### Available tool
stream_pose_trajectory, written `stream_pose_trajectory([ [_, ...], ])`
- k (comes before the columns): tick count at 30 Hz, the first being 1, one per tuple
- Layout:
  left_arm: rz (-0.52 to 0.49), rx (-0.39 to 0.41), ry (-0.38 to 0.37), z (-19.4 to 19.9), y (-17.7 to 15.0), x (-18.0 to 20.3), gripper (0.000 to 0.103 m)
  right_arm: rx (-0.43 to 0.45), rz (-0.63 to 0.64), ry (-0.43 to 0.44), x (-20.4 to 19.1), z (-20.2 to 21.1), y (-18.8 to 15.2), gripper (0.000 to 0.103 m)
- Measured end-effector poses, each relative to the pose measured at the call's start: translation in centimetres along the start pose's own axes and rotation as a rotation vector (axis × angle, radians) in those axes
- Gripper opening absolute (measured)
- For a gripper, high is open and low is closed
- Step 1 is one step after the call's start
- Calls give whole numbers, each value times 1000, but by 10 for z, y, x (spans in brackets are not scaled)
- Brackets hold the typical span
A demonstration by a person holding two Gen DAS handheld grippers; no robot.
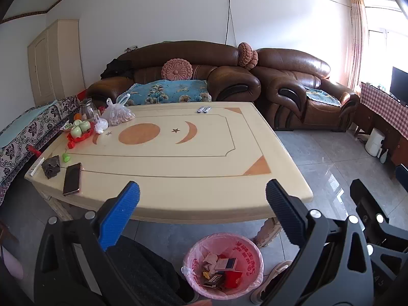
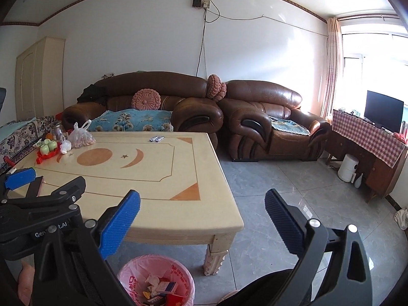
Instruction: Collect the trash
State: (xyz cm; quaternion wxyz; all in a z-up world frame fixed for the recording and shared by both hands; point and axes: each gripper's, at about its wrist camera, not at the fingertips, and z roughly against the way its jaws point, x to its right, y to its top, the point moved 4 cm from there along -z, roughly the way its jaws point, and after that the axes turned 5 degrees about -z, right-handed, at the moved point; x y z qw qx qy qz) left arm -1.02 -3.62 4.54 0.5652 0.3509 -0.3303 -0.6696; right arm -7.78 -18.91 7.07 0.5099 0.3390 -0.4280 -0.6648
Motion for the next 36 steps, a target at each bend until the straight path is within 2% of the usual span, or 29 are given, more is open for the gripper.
stream_pose_trajectory([
  [8, 22, 13, 27, 7, 1, -3, 97, 20, 2, -20, -2, 7, 0, 96],
  [29, 24, -4, 33, 4, -2, -10, 97, 25, 13, -29, -7, 8, 0, 96],
  [36, 6, 1, 45, 5, -1, -13, 97, 27, -4, 9, -7, 9, -2, 96],
])
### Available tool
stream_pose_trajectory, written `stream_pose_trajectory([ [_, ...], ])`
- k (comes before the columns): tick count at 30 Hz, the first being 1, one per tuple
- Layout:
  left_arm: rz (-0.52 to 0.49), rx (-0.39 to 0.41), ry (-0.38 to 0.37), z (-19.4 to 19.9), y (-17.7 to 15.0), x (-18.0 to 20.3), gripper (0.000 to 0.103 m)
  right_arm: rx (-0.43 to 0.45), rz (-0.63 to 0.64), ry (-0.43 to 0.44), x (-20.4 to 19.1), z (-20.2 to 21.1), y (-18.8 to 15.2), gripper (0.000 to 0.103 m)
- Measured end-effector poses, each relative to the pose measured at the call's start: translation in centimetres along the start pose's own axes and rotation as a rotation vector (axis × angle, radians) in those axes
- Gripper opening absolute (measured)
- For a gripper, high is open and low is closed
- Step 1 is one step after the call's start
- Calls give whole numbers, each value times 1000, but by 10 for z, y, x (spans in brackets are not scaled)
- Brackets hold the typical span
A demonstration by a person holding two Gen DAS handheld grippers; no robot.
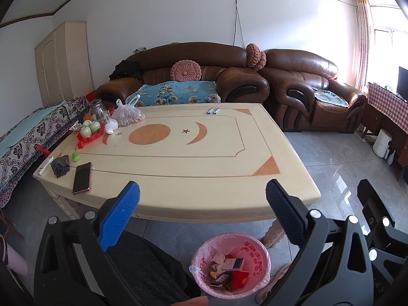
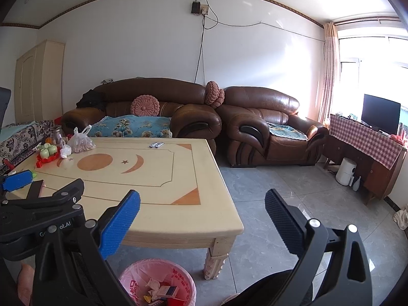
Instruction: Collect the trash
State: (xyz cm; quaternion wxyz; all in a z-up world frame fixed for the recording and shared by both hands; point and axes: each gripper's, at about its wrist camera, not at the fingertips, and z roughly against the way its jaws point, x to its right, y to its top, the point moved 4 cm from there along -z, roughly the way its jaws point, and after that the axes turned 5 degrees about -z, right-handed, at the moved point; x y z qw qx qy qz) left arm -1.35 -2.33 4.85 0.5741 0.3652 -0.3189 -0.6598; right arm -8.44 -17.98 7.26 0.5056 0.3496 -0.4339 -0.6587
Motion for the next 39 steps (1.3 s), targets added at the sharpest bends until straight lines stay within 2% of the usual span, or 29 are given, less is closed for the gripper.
stream_pose_trajectory([
  [11, 9, -2, -26, 1, -1, -3, 97, 35, 13, -17, -1, 2, -1, 96],
  [39, 15, -10, -61, -2, -2, -2, 97, 29, 7, -22, 4, 0, -6, 96],
])
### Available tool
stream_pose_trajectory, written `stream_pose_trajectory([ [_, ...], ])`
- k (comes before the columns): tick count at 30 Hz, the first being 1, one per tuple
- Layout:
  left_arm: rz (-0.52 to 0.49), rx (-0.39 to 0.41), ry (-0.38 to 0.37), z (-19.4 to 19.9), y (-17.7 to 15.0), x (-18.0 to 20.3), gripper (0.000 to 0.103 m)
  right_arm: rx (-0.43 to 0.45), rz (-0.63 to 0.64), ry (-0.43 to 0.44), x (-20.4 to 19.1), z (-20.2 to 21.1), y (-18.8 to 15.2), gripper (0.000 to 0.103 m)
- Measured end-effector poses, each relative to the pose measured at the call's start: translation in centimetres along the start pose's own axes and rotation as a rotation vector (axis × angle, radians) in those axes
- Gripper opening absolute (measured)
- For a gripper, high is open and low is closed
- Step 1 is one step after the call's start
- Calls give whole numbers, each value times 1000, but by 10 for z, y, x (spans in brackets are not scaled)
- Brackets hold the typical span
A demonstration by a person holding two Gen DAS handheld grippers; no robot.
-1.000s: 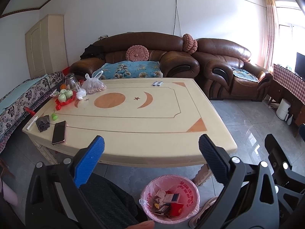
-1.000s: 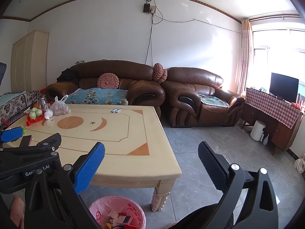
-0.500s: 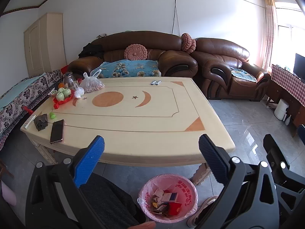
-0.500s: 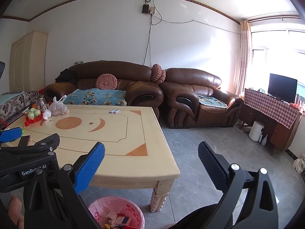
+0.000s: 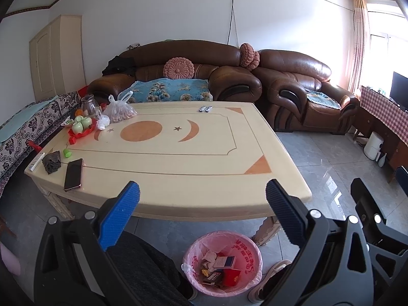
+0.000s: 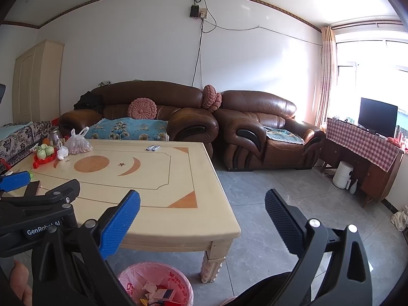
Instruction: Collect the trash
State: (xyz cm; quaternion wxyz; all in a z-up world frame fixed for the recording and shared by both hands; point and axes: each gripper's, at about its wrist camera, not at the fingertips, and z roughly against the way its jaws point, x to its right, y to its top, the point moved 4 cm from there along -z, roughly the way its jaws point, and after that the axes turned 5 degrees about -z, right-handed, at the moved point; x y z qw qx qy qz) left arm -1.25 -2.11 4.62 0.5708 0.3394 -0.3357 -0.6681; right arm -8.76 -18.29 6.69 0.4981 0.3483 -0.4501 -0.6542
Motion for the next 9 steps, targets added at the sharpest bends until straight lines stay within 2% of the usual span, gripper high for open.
stream_pose_trajectory([
  [9, -6, 10, 1, 4, 0, 1, 97, -1, -4, 4, 1, 1, -1, 96],
])
